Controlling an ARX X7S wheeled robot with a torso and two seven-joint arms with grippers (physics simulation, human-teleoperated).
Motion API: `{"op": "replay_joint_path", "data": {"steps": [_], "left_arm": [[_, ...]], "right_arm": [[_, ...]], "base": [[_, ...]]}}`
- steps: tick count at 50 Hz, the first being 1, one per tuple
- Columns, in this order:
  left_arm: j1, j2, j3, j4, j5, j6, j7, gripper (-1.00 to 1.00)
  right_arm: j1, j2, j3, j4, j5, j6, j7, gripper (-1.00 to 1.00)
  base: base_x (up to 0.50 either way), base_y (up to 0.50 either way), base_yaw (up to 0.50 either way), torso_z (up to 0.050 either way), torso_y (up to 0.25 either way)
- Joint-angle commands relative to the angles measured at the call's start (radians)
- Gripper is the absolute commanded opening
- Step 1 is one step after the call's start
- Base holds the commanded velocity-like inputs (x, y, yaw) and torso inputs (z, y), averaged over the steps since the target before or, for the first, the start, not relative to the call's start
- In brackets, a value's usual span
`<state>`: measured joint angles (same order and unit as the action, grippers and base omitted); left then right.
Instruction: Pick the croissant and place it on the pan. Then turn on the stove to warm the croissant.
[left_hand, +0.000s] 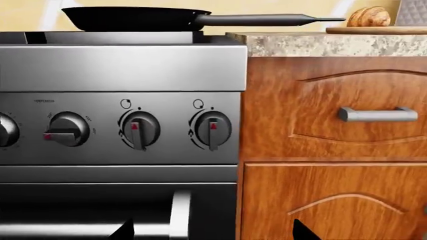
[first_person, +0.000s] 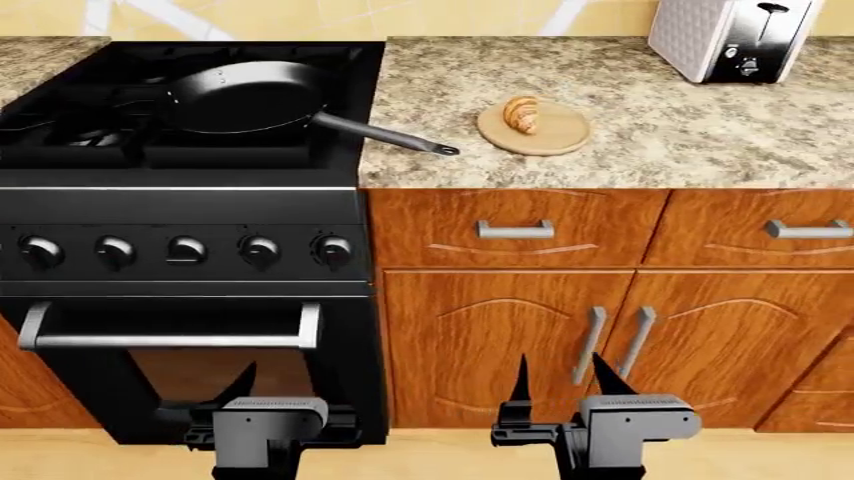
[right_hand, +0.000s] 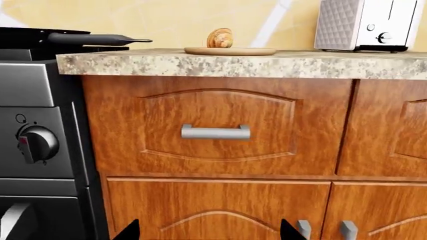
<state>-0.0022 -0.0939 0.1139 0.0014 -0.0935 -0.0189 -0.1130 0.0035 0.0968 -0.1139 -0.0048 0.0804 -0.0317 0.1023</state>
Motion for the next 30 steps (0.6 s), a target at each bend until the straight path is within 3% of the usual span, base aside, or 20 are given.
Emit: {"op": "replay_joint_path", "data": {"steps": [1,7,19,25,30], "left_arm": [[0.003,-0.013,0.015,0.01,-0.017,-0.006,-0.012,1.0],[0.004,-0.019,0.022,0.016,-0.02,-0.002,-0.019,1.0],[-0.004,-0.026,0.036,0.002,-0.004,-0.018,-0.055,1.0],[0.014,-0.041,0.022,0.168,-0.047,-0.161,-0.072,1.0],[-0.026,-0.069,-0.007,0.342,-0.129,-0.359,-0.072,1.0]], "right_arm": [[0.006,0.016,-0.027,-0.004,-0.004,0.005,0.012,1.0],[0.009,0.027,-0.045,-0.01,-0.016,0.007,0.014,1.0],[0.005,0.035,-0.048,-0.061,-0.016,0.04,0.045,1.0],[0.012,0.042,-0.051,-0.265,-0.035,0.217,0.087,1.0],[0.037,0.08,-0.076,-0.538,-0.007,0.501,0.056,1.0]], "base": [[0.0,-0.17,0.0,0.0,0.0],[0.0,0.0,0.0,0.0,0.0],[0.0,0.0,0.0,0.05,0.0],[0.0,0.0,0.0,0.05,0.0],[0.0,0.0,0.0,0.05,0.0]]}}
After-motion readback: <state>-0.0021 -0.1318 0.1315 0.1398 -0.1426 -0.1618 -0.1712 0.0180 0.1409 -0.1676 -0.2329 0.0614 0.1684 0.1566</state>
